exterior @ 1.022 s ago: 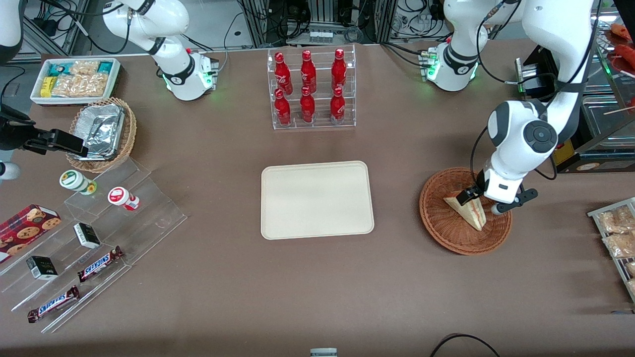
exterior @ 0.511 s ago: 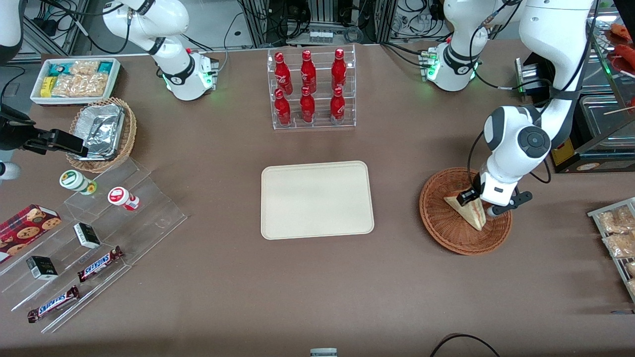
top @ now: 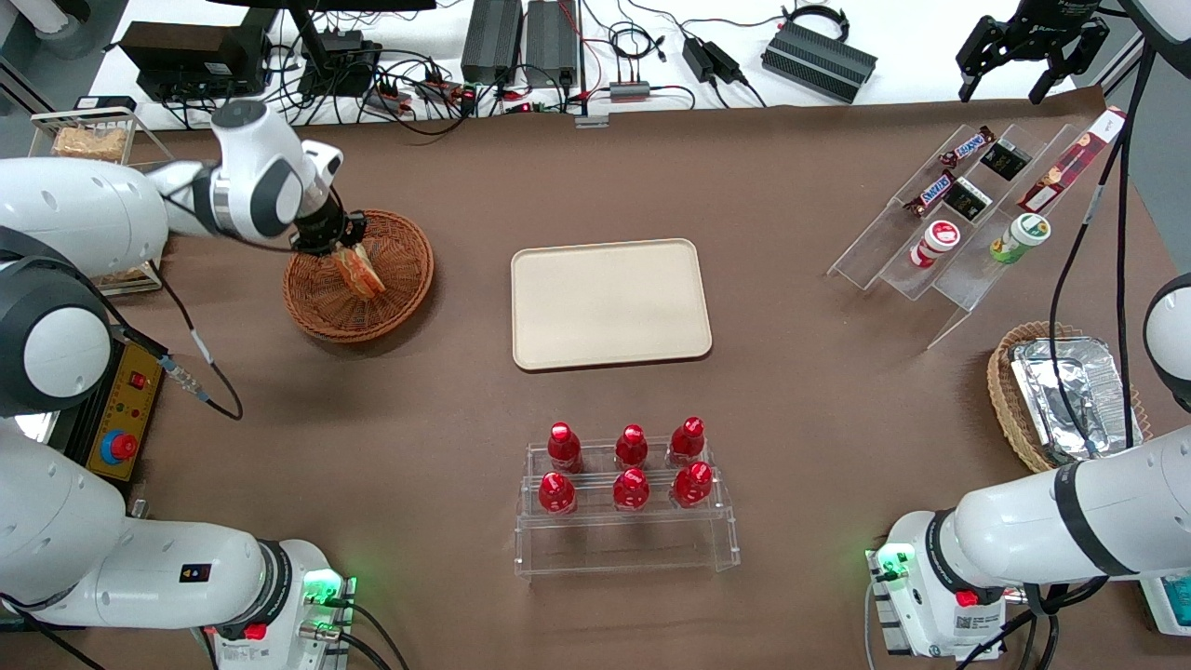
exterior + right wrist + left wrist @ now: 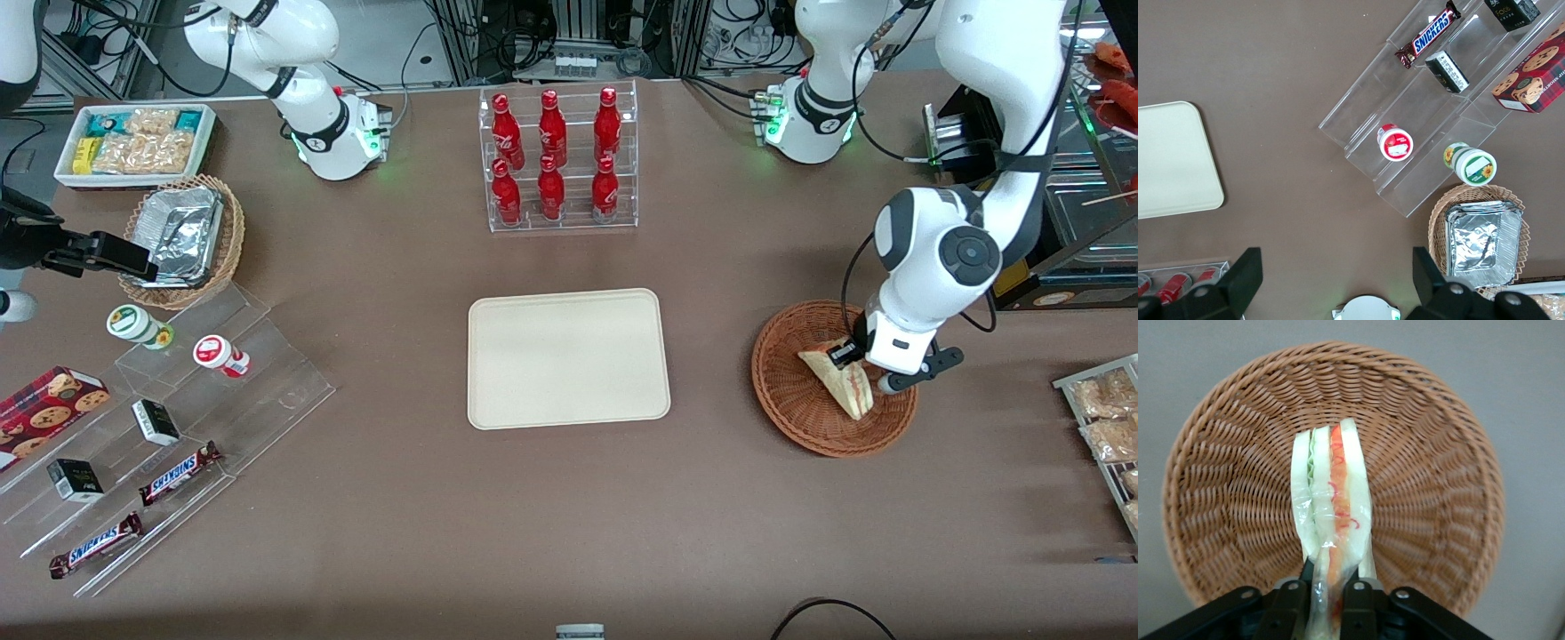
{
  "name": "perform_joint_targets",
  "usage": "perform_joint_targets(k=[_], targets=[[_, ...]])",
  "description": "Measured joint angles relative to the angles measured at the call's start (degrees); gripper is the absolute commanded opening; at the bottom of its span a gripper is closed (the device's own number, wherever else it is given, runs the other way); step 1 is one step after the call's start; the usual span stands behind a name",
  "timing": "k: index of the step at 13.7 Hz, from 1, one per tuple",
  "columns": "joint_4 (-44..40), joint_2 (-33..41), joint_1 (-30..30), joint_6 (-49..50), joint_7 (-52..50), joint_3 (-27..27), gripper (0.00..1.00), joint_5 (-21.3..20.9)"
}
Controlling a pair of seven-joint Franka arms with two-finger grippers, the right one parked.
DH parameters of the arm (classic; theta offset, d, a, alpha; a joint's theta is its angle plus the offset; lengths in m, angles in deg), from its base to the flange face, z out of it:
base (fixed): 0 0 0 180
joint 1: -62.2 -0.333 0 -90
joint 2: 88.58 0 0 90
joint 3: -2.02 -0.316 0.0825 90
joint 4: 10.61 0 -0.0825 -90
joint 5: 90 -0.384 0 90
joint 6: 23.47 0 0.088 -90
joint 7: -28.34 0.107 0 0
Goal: Place sandwich from basket to tray
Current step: 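Lower the left gripper and close it on the sandwich's wrapped edge, then lift the sandwich and carry it with the left gripper over the tray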
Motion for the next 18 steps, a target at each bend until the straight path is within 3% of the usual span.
perform_joint_targets(k=[3,9,18], targets=[[-10.17,0.45,2.53,12.94,-0.01,0.45,0.0,-0.01],[-20.76,-0.21,13.04,20.31,-0.49,0.9,0.0,0.15],[-37.31,-15.51,28.3,25.8,-8.1,1.12,0.0,1.33]])
